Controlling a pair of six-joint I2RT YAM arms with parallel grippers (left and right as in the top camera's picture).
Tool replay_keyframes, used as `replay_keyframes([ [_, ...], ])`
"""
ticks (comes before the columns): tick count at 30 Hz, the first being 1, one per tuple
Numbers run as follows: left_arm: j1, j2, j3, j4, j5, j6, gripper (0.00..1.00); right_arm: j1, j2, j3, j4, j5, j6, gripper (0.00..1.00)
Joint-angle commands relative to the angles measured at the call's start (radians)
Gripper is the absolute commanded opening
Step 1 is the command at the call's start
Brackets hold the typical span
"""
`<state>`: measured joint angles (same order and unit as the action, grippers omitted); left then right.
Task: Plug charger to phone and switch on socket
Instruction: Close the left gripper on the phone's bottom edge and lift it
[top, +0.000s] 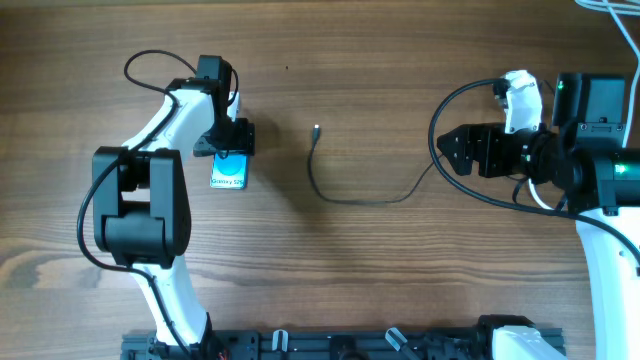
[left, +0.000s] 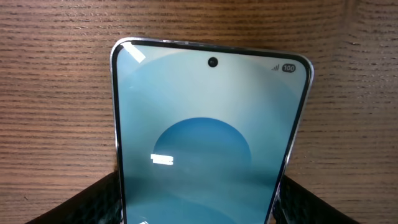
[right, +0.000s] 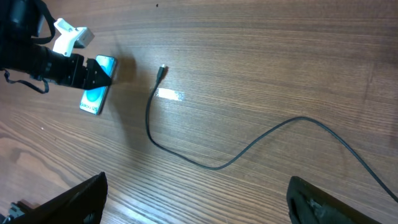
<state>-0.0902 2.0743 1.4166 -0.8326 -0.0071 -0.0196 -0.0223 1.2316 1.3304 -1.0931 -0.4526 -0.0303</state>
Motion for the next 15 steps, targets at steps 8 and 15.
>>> replay_keyframes([
  [8,0.003,0.045,-0.01,-0.055,0.056,-0.279,0.66,0.003,0.01,0.016,0.0,-0.012,0.007,0.94],
  [15,0.003,0.045,-0.01,-0.077,0.09,-0.435,0.67,0.003,0.01,0.016,0.0,-0.013,0.008,0.94],
])
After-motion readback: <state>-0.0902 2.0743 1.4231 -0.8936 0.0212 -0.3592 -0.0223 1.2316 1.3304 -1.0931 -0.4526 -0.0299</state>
